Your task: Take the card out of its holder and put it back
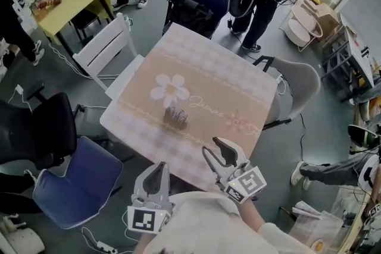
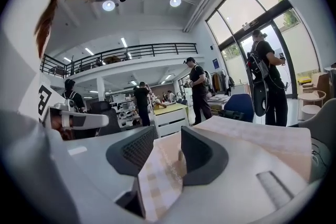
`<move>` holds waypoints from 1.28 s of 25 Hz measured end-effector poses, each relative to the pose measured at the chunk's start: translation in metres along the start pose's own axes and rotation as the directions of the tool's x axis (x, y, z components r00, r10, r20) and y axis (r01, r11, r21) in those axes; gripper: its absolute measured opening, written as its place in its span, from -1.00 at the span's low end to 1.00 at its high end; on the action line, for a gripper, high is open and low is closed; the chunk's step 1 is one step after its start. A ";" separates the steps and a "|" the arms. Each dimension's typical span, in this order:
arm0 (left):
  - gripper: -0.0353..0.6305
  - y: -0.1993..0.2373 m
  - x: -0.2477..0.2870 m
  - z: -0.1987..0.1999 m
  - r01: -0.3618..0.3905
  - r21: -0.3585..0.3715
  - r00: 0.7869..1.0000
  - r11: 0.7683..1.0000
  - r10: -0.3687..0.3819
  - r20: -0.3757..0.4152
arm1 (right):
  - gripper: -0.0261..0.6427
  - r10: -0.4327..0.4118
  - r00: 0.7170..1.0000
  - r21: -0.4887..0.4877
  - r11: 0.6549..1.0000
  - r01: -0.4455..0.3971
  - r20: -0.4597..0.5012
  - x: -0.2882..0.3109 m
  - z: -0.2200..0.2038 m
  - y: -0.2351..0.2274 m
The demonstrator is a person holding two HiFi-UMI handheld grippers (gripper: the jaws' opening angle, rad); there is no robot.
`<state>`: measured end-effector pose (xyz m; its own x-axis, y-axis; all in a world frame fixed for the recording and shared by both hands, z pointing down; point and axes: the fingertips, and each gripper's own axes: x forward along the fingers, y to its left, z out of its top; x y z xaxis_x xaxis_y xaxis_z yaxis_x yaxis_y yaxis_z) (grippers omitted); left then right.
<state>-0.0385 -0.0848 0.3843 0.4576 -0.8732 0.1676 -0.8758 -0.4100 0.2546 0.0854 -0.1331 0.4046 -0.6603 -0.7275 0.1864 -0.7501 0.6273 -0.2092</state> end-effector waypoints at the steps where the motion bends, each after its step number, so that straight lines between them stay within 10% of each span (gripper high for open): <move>1: -0.89 0.001 -0.001 0.000 -0.005 -0.001 1.000 1.000 0.005 0.001 | -0.45 0.009 1.000 -0.006 1.000 -0.009 -0.003 0.006 0.002 -0.004; 10: -0.89 0.007 -0.008 -0.002 -0.052 -0.012 0.999 0.999 0.052 0.000 | -0.40 0.048 0.999 -0.030 0.998 -0.048 -0.013 0.071 0.009 -0.031; 21: -0.89 0.022 -0.022 -0.011 -0.142 -0.046 0.990 0.989 0.141 -0.024 | -0.41 0.058 0.974 0.071 0.997 -0.043 -0.219 0.144 -0.085 -0.066; 32: -0.89 0.040 -0.035 -0.019 -0.230 -0.070 0.973 0.971 0.227 -0.048 | -0.86 0.051 0.961 0.071 0.997 -0.032 -0.272 0.168 -0.118 -0.064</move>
<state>-0.0862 -0.0657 0.4071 0.2540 -0.9298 0.2666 -0.9445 -0.1790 0.2756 0.0188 -0.2628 0.5626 -0.6822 -0.5918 0.4295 -0.7239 0.6291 -0.2831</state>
